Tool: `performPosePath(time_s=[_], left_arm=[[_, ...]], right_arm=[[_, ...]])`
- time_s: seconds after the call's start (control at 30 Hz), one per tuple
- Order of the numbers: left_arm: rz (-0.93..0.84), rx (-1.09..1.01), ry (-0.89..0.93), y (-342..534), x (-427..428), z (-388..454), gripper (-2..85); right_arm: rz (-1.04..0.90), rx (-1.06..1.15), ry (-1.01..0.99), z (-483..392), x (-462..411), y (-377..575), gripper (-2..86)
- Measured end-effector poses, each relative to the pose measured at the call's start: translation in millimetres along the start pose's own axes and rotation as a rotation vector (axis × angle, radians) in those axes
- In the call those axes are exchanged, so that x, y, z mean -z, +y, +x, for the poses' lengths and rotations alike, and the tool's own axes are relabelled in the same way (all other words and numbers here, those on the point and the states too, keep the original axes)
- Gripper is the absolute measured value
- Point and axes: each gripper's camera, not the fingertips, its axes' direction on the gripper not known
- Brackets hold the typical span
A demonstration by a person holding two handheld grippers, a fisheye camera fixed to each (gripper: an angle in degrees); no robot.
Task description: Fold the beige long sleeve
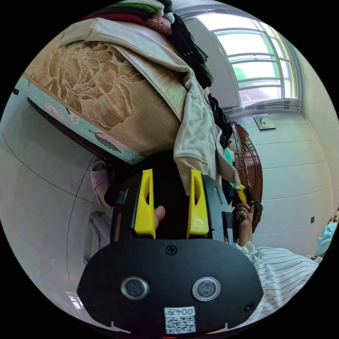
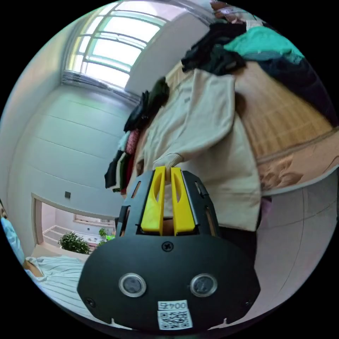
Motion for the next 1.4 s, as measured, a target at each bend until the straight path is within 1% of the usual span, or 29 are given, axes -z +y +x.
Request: performPosePath(time_s=[0.07,0.1,0.17,0.23,0.27,0.3,0.33,0.37,0.43,0.5,0.57,0.6,0.63,0.67,0.73,0.77,0.8,0.83,0.9,0.97,1.03,1.13,1.27,1.4], left_arm=[[-0.003,0.01,0.002,-4.3,3.2,0.4,14.1],[-0.007,0.012,0.0,-7.2,4.2,1.4,14.2],[-0.014,0.014,-0.002,-11.6,4.9,3.3,14.2],[-0.021,0.027,0.006,-17.3,7.2,3.3,14.3],[-0.021,0.031,0.01,-18.6,8.2,3.0,14.3],[-0.021,0.039,0.017,-20.7,10.2,2.4,14.4],[-0.021,0.047,0.025,-22.7,12.6,2.2,14.5],[-0.019,0.05,0.027,-23.5,14.1,2.4,14.5],[-0.017,0.055,0.028,-27.6,19.3,4.5,14.7],[-0.022,0.056,0.028,-32.1,21.6,6.5,14.7],[-0.03,0.054,0.025,-37.2,23.5,8.7,14.8],[-0.032,0.056,0.027,-40.3,25.0,9.7,14.8],[-0.032,0.061,0.035,-42.9,26.7,10.2,14.7],[-0.032,0.064,0.039,-44.0,27.4,10.2,14.7],[-0.034,0.071,0.05,-47.8,29.5,10.0,14.6],[-0.035,0.074,0.054,-48.8,30.1,9.5,14.6],[-0.036,0.08,0.063,-50.9,31.4,8.5,14.6],[-0.037,0.085,0.073,-53.1,33.1,7.5,14.6],[-0.034,0.091,0.09,-55.8,36.1,5.8,14.6],[-0.018,0.106,0.127,-57.3,40.5,2.3,14.7],[0.024,0.142,0.199,-57.2,48.8,-5.2,14.8],[0.043,0.16,0.219,-57.1,56.5,-10.2,14.9],[0.027,0.163,0.235,-62.0,58.0,-10.3,15.0],[-0.026,0.115,0.258,-75.4,54.8,4.0,15.2]], right_arm=[[0.119,0.017,0.001,4.1,47.5,-14.8,3.9],[0.203,-0.013,0.006,16.8,80.9,-25.9,4.0],[0.325,-0.135,-0.015,51.7,127.6,-40.3,4.4],[0.445,-0.379,-0.152,121.6,173.8,-46.7,4.8],[0.472,-0.45,-0.206,140.1,181.2,-44.0,4.9],[0.54,-0.552,-0.316,170.8,192.1,-33.0,5.0],[0.616,-0.615,-0.375,189.4,200.0,-17.5,5.2],[0.65,-0.628,-0.373,193.9,203.3,-9.5,5.2],[0.699,-0.641,-0.274,200.0,206.2,17.7,5.6],[0.704,-0.649,-0.284,204.8,198.0,38.0,5.9],[0.649,-0.602,-0.325,201.3,183.8,52.7,6.1],[0.579,-0.527,-0.302,189.4,172.3,58.5,6.2],[0.492,-0.441,-0.237,171.5,158.8,63.0,6.4],[0.443,-0.397,-0.194,161.4,151.2,65.1,6.4],[0.265,-0.195,-0.005,115.3,117.7,74.9,6.6],[0.222,-0.139,0.044,103.2,109.0,77.1,6.7],[0.131,-0.037,0.147,81.3,92.0,79.8,7.3],[0.072,0.032,0.236,65.0,78.3,81.9,7.8],[0.041,0.09,0.276,50.7,65.8,83.3,8.3],[0.033,0.079,0.256,47.8,58.4,81.6,8.7],[0.015,0.008,0.244,52.2,49.4,78.1,9.5],[-0.01,-0.051,0.249,52.6,37.8,77.8,10.4],[-0.031,-0.05,0.294,41.7,23.8,81.0,11.3],[-0.068,-0.029,0.323,28.8,6.2,83.3,11.7]])
